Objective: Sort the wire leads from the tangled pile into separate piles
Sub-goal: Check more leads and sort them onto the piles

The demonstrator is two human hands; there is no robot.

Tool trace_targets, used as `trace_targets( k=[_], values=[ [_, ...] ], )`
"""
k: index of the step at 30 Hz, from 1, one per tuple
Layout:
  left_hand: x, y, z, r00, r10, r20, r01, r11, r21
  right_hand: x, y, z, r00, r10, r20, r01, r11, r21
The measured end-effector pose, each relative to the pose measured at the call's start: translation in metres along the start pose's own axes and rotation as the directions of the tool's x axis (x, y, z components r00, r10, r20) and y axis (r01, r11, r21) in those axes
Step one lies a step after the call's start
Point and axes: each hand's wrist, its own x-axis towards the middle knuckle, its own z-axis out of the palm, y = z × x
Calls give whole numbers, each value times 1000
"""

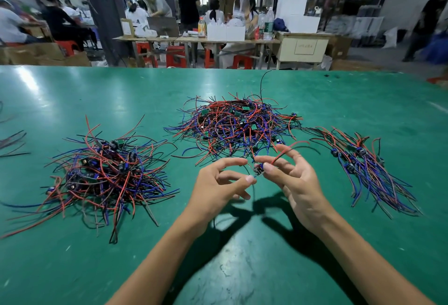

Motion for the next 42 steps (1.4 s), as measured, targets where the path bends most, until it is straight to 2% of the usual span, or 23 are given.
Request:
trace_targets(
  k=[12, 17, 21, 23, 29, 32, 36, 42],
  values=[
    [-2, 4, -1, 989, -58, 137, 51, 997, 55, -1, -6, -1, 1000, 20, 16, -21, 996, 91],
    [1, -1, 3, 994, 71, 82, -87, 974, 211, 0, -10, -3, 1000, 8, 0, -7, 993, 114],
    [2, -8, 1, 958, 237, 163, -286, 836, 467, 0, -14, -5, 1000, 19, 5, -19, 989, 149],
    [3, -10, 0, 935, 305, 183, -355, 763, 540, 0, -16, -5, 1000, 23, 12, -25, 985, 173],
    [15, -23, 4, 922, 327, 208, -377, 630, 679, 1, -23, -9, 998, 57, 24, -61, 955, 290],
    [18, -28, 5, 915, 361, 182, -385, 638, 667, 2, -25, -11, 997, 79, 9, -77, 942, 328],
    [22, -28, 5, 899, 425, 107, -406, 713, 572, 4, -27, -11, 995, 79, -56, -56, 943, 328],
    [18, -22, 1, 937, 350, 4, -326, 868, 373, 9, -27, -18, 978, 27, -209, 31, 963, 268]
  ],
)
